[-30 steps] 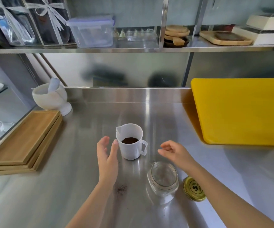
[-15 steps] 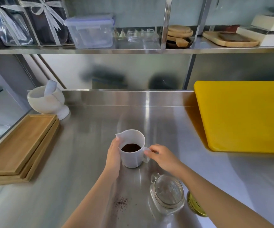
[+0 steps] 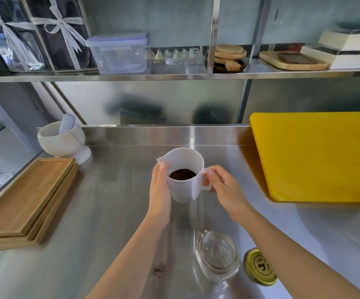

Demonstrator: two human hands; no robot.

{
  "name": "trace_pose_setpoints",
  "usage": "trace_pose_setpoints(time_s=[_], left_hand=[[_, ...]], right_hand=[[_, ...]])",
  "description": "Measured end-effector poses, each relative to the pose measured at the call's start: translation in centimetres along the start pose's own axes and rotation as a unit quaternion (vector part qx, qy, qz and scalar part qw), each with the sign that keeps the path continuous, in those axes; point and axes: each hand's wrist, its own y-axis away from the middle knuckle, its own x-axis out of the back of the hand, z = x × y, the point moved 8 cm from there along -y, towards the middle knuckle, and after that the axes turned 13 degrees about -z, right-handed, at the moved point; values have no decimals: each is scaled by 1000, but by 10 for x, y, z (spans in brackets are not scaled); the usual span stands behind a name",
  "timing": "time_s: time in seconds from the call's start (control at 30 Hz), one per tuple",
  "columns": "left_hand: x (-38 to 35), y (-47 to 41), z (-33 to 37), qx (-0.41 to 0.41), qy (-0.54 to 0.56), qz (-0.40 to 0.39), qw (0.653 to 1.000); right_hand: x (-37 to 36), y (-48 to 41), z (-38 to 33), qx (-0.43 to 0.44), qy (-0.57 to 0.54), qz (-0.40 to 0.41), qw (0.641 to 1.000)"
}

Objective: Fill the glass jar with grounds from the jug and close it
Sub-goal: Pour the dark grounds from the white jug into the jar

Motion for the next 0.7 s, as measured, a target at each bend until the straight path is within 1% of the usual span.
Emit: trace_pose_setpoints(time_s=[0.1, 0.17, 0.27, 0.33, 0.4, 0.5, 0.57, 0.6, 0.7], left_hand=[[-27, 6, 28, -34, -19, -37, 999], [-46, 14, 45, -75, -22, -75, 994], [-70, 27, 59, -119, -11, -140, 983], [-80, 34, 59, -126, 4, -175, 977], [-81, 35, 51, -108, 32, -190, 975], [-67, 35, 24, -37, 37, -145, 988], [-51, 35, -2, 22, -7, -105, 994], [-44, 35, -15, 47, -38, -100, 993], [-35, 40, -54, 104, -131, -144, 975]], right_hand=[[22, 10, -28, 29, -48, 79, 995], [37, 20, -45, 55, -71, 126, 988], [50, 37, -61, 86, -108, 156, 978], [59, 50, -65, 93, -128, 186, 970], [67, 62, -62, 89, -137, 216, 963], [73, 79, -53, 83, -150, 235, 957], [75, 89, -48, 81, -172, 239, 952], [77, 94, -45, 81, -185, 244, 949], [81, 110, -37, 77, -220, 264, 936]])
